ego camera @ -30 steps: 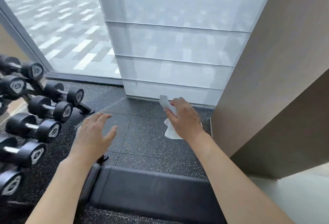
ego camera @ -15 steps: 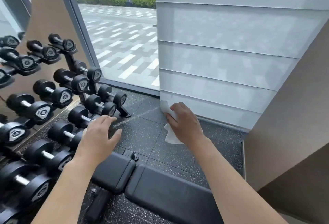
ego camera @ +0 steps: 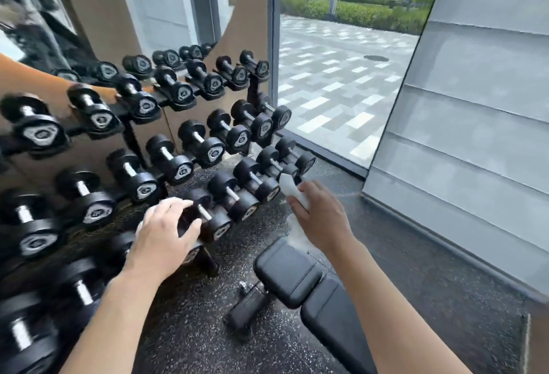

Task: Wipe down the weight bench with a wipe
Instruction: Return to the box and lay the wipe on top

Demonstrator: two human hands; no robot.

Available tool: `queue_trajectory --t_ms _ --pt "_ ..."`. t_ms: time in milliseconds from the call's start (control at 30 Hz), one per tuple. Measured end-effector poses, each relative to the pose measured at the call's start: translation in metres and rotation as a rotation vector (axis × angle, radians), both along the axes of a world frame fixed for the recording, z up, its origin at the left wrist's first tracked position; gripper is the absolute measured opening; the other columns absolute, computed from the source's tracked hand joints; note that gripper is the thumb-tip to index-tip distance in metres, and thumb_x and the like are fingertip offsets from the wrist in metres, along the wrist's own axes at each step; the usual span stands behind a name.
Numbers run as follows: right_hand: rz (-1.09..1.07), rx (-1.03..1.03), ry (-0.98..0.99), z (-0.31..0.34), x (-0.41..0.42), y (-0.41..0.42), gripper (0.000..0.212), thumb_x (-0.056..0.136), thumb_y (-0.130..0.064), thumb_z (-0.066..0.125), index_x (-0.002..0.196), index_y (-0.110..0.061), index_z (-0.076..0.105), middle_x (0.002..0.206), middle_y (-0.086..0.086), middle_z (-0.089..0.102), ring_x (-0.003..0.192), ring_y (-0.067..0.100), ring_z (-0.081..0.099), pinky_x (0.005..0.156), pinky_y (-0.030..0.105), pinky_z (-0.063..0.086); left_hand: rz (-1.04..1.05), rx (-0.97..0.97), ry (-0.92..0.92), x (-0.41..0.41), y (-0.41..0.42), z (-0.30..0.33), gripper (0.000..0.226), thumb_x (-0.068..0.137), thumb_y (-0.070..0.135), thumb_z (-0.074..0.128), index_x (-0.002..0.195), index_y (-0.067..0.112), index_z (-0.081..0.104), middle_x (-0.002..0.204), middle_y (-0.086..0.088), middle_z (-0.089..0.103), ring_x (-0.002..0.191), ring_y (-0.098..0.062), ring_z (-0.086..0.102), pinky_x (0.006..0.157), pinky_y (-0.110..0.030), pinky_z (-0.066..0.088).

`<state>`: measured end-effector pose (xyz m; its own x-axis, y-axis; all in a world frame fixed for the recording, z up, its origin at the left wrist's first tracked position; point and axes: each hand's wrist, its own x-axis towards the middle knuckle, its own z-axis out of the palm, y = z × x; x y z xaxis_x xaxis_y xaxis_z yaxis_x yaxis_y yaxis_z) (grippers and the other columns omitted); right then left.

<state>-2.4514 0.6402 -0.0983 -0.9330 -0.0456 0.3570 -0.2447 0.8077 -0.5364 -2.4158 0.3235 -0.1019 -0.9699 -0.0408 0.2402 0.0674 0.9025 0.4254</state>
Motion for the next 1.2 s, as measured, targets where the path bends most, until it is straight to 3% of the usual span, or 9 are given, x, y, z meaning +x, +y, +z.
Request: queue_trajectory --t_ms 200,400,567,900,1200 --pt "0.136 0.059 -0.006 -0.006 -0.013 -0.094 0.02 0.1 -0.045 0.059 0.105 -0.026 0.055 0.101 -0.013 0.055 0.082 0.012 0.052 0.073 0.031 0.039 0.164 0.07 -0.029 0.03 -0.078 0.001 0.065 0.085 0.06 0.041 0.129 0.019 0.066 0.137 -0.003 0.062 0.127 -0.033 0.054 0.109 -0.055 0.045" --pt "0.314 0.071 -0.031 -0.013 -0.043 -0.174 0.019 0.099 -0.049 0.055 0.104 -0.031 0.052 0.099 -0.019 0.051 0.081 0.007 0.051 0.072 0.029 0.038 0.352 0.066 -0.072 0.058 -0.134 -0.005 0.051 0.091 0.048 0.052 0.13 0.018 0.065 0.139 -0.003 0.061 0.127 -0.03 0.054 0.108 -0.051 0.046" --pt "0.504 0.039 -0.051 -0.023 -0.076 -0.239 0.021 0.101 -0.048 0.053 0.103 -0.027 0.052 0.1 -0.015 0.052 0.084 0.01 0.052 0.071 0.032 0.039 0.524 0.024 -0.085 0.077 -0.167 -0.012 0.041 0.098 0.042 0.059 0.132 0.019 0.064 0.14 -0.001 0.06 0.127 -0.028 0.052 0.108 -0.049 0.046" --pt "0.826 -0.047 -0.001 0.001 -0.117 -0.328 0.019 0.101 -0.045 0.055 0.106 -0.026 0.055 0.101 -0.017 0.052 0.083 0.008 0.048 0.07 0.029 0.038 0.805 -0.055 -0.021 0.09 -0.185 0.033 0.039 0.097 0.031 0.064 0.134 0.018 0.063 0.14 0.0 0.059 0.128 -0.027 0.051 0.111 -0.045 0.043" --pt "1.014 -0.064 0.013 0.011 -0.108 -0.405 0.027 0.102 -0.045 0.054 0.113 -0.021 0.058 0.108 -0.011 0.056 0.087 0.014 0.054 0.07 0.031 0.041 1.025 -0.139 -0.042 0.138 -0.205 0.048 0.041 0.099 0.035 0.059 0.137 0.019 0.062 0.142 0.001 0.057 0.133 -0.026 0.049 0.112 -0.045 0.042"
